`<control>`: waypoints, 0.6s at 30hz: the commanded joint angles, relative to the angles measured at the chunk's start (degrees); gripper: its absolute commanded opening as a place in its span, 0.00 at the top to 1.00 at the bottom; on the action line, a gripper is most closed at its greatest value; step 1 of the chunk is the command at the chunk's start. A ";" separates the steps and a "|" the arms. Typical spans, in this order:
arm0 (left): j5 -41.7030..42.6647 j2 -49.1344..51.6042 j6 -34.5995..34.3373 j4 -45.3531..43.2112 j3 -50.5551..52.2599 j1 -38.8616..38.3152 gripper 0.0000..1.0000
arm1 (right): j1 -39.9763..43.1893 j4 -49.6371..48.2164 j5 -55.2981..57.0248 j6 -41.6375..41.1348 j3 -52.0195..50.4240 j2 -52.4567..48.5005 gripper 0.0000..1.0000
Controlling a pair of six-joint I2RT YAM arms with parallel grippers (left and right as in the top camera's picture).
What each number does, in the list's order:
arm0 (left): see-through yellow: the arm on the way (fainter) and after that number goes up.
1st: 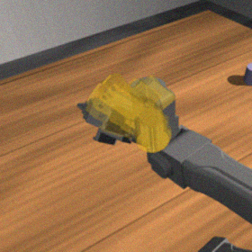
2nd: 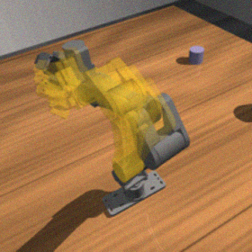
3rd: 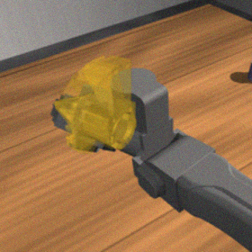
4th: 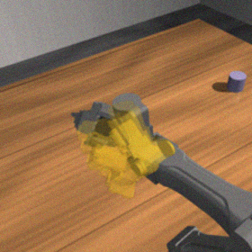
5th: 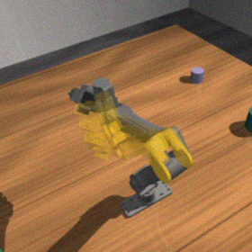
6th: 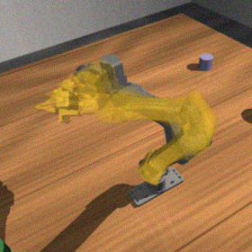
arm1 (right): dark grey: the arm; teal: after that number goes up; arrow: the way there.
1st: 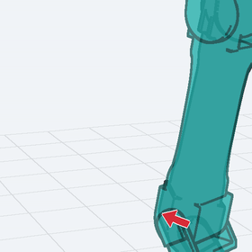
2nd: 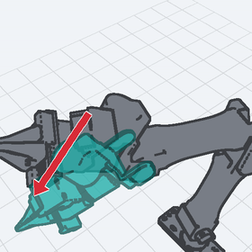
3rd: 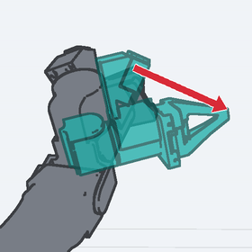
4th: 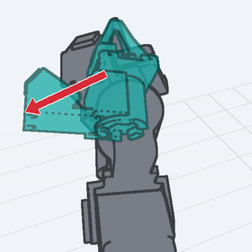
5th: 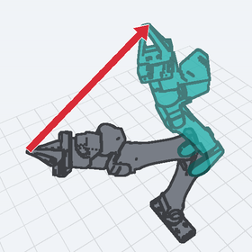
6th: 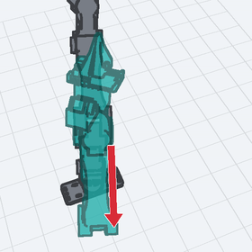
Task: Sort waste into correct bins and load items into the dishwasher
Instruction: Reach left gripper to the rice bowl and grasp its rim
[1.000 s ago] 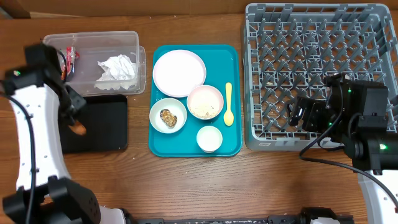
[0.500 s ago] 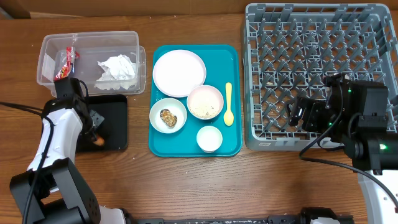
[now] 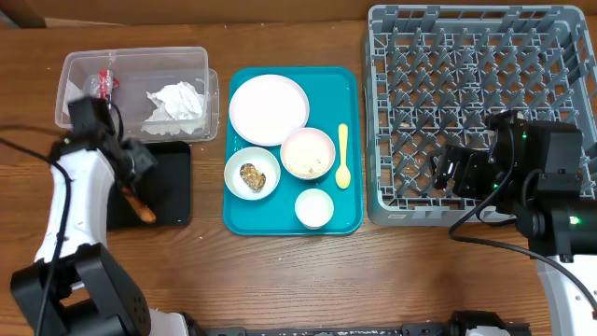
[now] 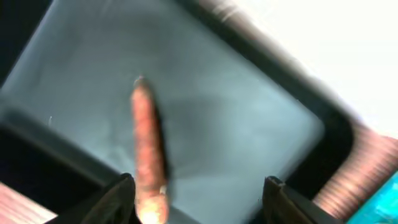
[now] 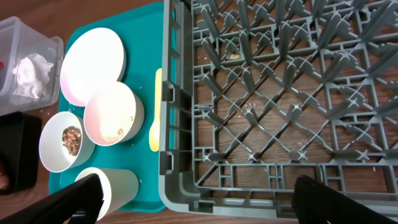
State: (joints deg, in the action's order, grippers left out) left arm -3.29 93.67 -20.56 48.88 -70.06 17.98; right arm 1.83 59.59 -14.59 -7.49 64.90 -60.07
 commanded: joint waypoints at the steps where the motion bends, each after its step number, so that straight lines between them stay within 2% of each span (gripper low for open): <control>1: 7.04 -0.48 11.58 3.91 -9.09 -3.10 0.31 | -0.22 -0.35 -0.11 0.24 -0.04 0.26 0.00; 7: 10.99 -0.48 20.92 10.49 -19.21 -14.58 0.27 | -0.22 -0.35 -0.09 0.24 -0.04 0.26 0.00; 13: 10.54 0.83 26.21 7.04 -19.78 -30.64 0.24 | -0.22 -0.33 -0.09 0.24 -0.04 0.26 0.00; 18: 10.14 5.75 31.04 2.45 -19.78 -41.81 0.21 | -0.22 -0.28 -0.09 0.24 -0.04 0.26 0.00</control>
State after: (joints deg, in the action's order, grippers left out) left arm 6.09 95.96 5.02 52.49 -88.88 -19.49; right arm 1.83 59.57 -14.59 -7.44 64.90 -60.05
